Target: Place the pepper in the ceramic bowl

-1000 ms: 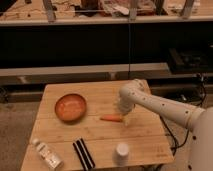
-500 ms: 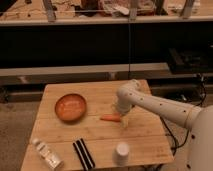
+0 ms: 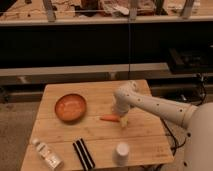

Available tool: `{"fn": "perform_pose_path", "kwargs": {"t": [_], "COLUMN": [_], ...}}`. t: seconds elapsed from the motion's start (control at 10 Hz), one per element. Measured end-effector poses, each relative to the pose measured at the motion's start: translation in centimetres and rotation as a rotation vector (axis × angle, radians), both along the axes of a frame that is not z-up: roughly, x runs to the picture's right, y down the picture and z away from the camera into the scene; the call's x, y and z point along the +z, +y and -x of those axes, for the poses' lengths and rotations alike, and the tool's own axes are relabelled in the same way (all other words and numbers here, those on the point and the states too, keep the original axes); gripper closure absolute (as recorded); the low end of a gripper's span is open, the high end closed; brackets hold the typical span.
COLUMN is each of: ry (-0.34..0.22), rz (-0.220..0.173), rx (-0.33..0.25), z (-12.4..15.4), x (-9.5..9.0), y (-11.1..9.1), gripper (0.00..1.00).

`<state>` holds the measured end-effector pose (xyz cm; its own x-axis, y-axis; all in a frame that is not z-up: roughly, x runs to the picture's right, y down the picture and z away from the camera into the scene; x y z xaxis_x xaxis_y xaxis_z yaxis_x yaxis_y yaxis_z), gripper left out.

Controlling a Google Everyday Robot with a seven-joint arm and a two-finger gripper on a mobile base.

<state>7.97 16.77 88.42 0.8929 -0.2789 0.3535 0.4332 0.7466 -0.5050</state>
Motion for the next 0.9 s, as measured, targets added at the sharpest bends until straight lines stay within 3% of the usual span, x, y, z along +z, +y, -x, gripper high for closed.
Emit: {"fn": "perform_pose_path", "kwargs": {"t": [0.5,0.6,0.9], "ry": [0.027,0.028,0.050], "rz": [0.006,0.005,0.025], "rx": [0.012,0.011,0.033], "z": [0.20,0.14,0.14], "x": [-0.07,-0.06,0.31], "y": [0.09,0.07,0.18], "gripper": [0.94,0.98,1.00]}}
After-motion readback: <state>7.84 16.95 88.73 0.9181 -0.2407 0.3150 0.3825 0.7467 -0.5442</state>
